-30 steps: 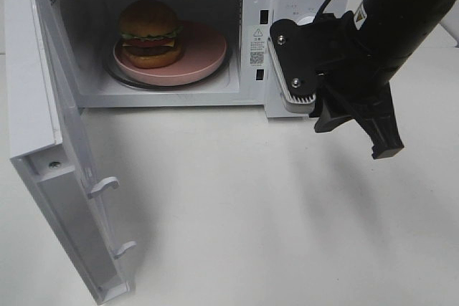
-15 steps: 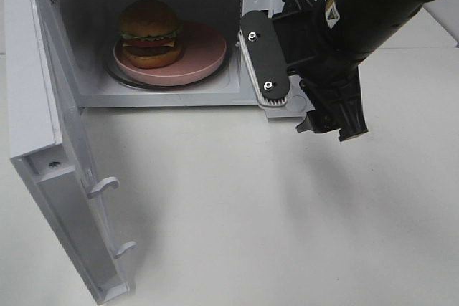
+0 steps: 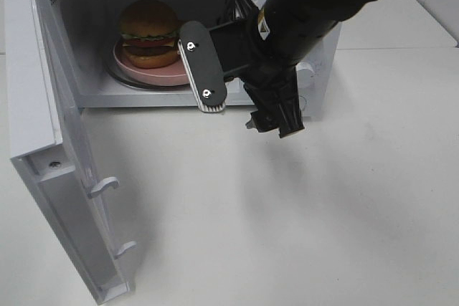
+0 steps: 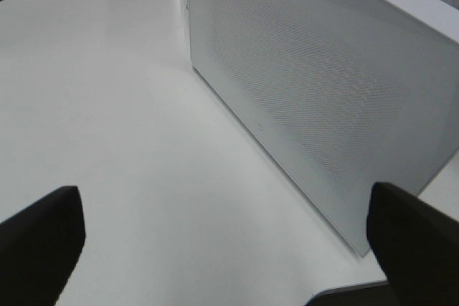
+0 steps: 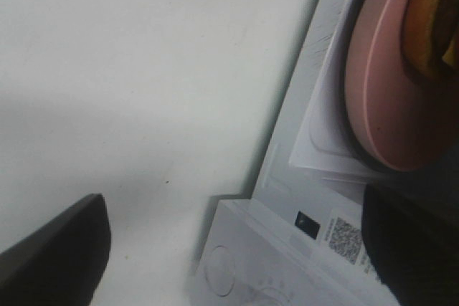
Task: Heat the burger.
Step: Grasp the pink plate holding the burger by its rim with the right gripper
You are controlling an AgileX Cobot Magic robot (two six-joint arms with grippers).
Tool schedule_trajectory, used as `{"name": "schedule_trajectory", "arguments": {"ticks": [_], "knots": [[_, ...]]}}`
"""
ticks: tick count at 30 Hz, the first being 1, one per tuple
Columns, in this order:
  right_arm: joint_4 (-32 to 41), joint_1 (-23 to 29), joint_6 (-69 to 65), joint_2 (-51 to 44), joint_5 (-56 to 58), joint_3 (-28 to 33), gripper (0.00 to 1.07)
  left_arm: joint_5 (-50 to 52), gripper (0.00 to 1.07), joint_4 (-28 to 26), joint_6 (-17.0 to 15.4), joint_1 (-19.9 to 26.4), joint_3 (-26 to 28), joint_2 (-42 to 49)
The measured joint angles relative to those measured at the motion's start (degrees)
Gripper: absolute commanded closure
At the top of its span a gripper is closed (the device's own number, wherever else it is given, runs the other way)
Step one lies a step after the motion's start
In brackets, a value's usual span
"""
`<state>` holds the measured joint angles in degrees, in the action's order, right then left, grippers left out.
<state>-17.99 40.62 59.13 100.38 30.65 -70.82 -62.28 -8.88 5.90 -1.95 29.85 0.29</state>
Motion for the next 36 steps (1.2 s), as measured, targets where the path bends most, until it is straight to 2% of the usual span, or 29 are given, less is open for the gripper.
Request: {"name": "schedule_trajectory", "arguments": {"ticks": [6,9,11,14,16,22,24,36], "knots": [[-0.34,0.29,-1.95,5.10,0.11,-5.39,0.15,0.00,0.06,0.00,0.00,0.00,0.00,0.00],[-0.46,0.52,-1.95,5.79,0.11,-6.13,0.15,0.00,0.06,0.00,0.00,0.00,0.00,0.00],[-0.40,0.74,-2.01,8.71,0.00,-9.22,0.16,0.00,0.06,0.00,0.00,0.00,0.00,0.00],[-0.34,0.74,-2.01,9.63,-0.23,-10.14,0.16,0.00,0.06,0.00,0.00,0.00,0.00,0.00],[-0.29,0.74,-2.35,12.89,-0.86,-13.81,0.17,0.00,0.06,0.00,0.00,0.00,0.00,0.00],[-0.29,0.74,-3.09,15.64,-0.97,-17.19,0.18,0.00,0.06,0.00,0.00,0.00,0.00,0.00],[-0.29,0.74,-3.44,18.22,-0.97,-20.34,0.19,0.00,0.06,0.00,0.00,0.00,0.00,0.00],[-0.11,0.74,-4.41,24.12,-0.86,-27.22,0.21,0.00,0.06,0.00,0.00,0.00,0.00,0.00]]}}
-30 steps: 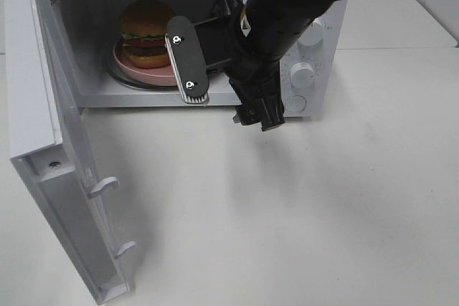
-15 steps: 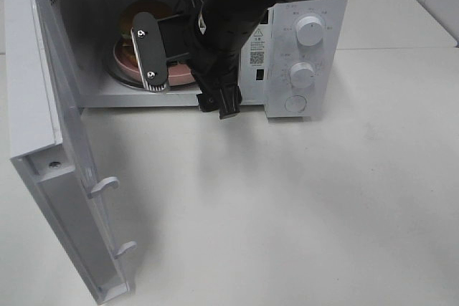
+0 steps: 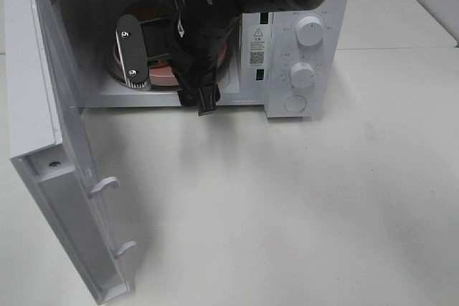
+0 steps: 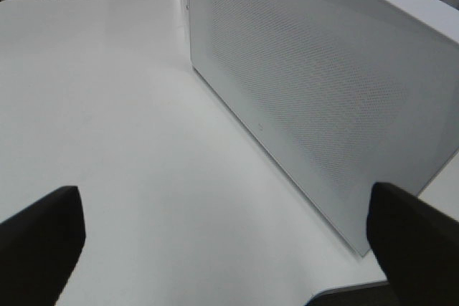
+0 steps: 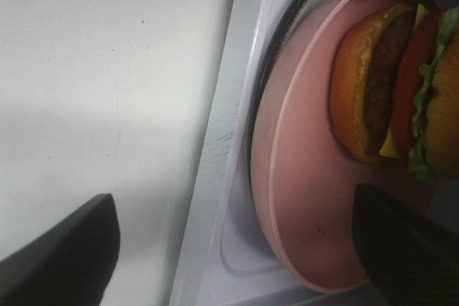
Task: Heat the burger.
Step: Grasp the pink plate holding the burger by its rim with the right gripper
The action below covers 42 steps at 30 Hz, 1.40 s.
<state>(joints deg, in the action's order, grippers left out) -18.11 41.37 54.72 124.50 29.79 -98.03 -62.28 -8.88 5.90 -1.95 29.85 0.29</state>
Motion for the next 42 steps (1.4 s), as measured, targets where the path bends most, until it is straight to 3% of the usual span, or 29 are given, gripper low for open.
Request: {"name": "schedule_trajectory", "arguments": {"ticks": [42], "knots": [[1.83,-3.21,-3.72,17.07,-0.69,-17.65,0.31,0.00,0.06,0.00,0.00,0.00,0.00,0.00]]}}
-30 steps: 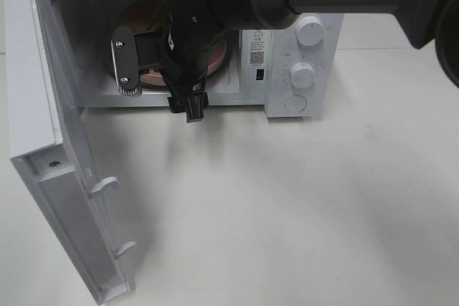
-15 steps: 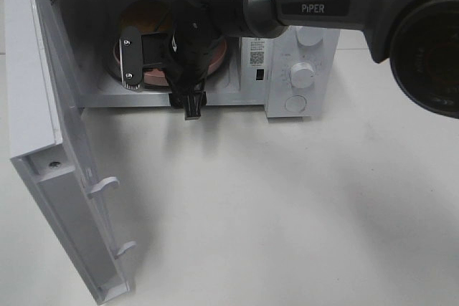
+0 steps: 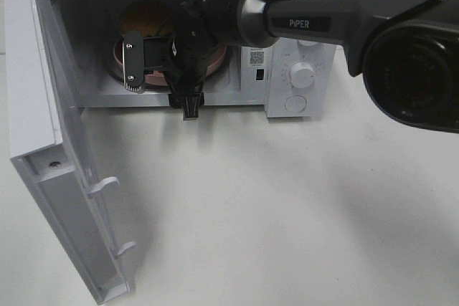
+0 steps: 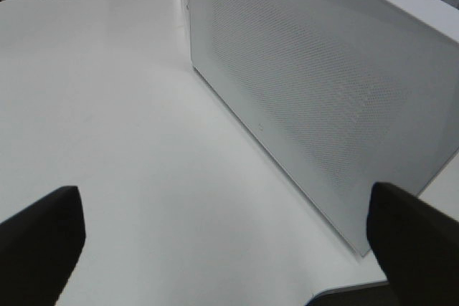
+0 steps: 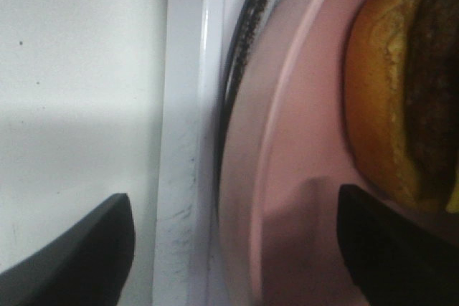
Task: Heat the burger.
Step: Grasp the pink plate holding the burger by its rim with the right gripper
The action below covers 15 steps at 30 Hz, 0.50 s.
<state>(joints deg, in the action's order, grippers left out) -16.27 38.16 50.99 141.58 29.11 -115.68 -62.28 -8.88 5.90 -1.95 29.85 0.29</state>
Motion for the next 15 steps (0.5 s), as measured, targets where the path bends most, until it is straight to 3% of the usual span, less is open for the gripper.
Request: {"name": "schedule_trajectory", "arguments": {"ticks": [7,9,10,12,15], "knots": [[1.09,0.00,0.06,1.09,-0.17,-0.34,0.44,0.00,0.06,0.00,0.00,0.00,0.00,0.00],[1.09,0.00,0.06,1.09,-0.52,-0.52,0.60,0.00,0.06,0.00,0.00,0.00,0.00,0.00],[1.09,0.00,0.06,1.09,-0.52,-0.52,0.60,0.00,0.06,0.00,0.00,0.00,0.00,0.00],[1.38,0.00,0.11,1.03,-0.63,-0.52,0.87,0.00,0.06,0.00,0.00,0.00,0.00,0.00],[1.49,0.00,0.11,0.86,-0.23,-0.52,0.93,0.00,0.06,0.00,0.00,0.00,0.00,0.00]]}}
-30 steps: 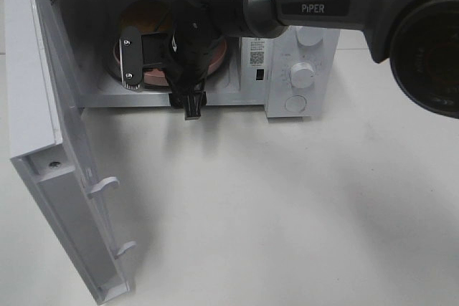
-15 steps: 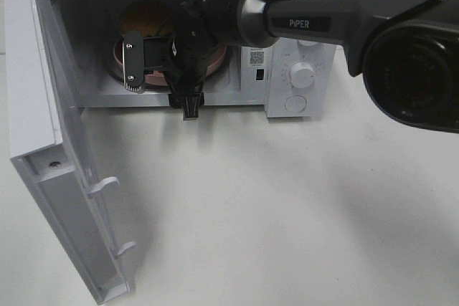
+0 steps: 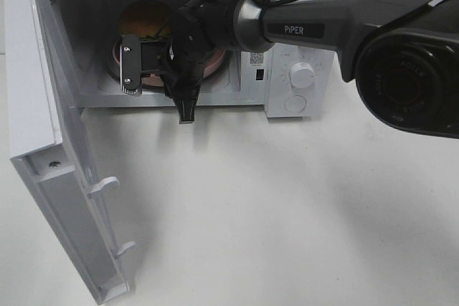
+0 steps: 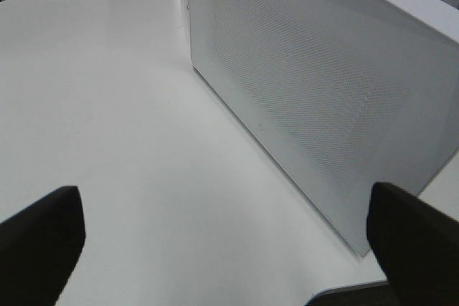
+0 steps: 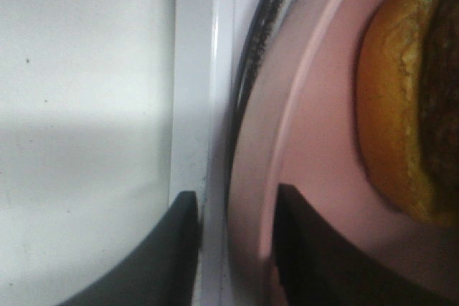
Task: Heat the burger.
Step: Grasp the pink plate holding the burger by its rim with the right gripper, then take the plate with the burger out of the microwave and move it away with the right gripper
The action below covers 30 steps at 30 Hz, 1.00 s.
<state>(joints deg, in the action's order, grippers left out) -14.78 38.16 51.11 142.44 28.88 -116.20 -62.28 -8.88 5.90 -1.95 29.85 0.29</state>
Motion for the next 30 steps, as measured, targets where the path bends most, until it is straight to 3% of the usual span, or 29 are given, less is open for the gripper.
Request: {"name": "schedule_trajectory", "arguments": {"ticks": [2,19,30], "knots": [[0.29,0.46,0.06,-0.40,-0.29,-0.17,1.07,0.00,0.06,0.00,0.00,0.00,0.00,0.00],[-1.09,2.41,0.11,-2.18,3.78,0.11,1.07,0.00,0.06,0.00,0.00,0.00,0.00,0.00],[-2.69,4.47,0.17,-8.31,4.18,8.88,1.07,0.00,0.06,0.00,0.00,0.00,0.00,0.00]]}}
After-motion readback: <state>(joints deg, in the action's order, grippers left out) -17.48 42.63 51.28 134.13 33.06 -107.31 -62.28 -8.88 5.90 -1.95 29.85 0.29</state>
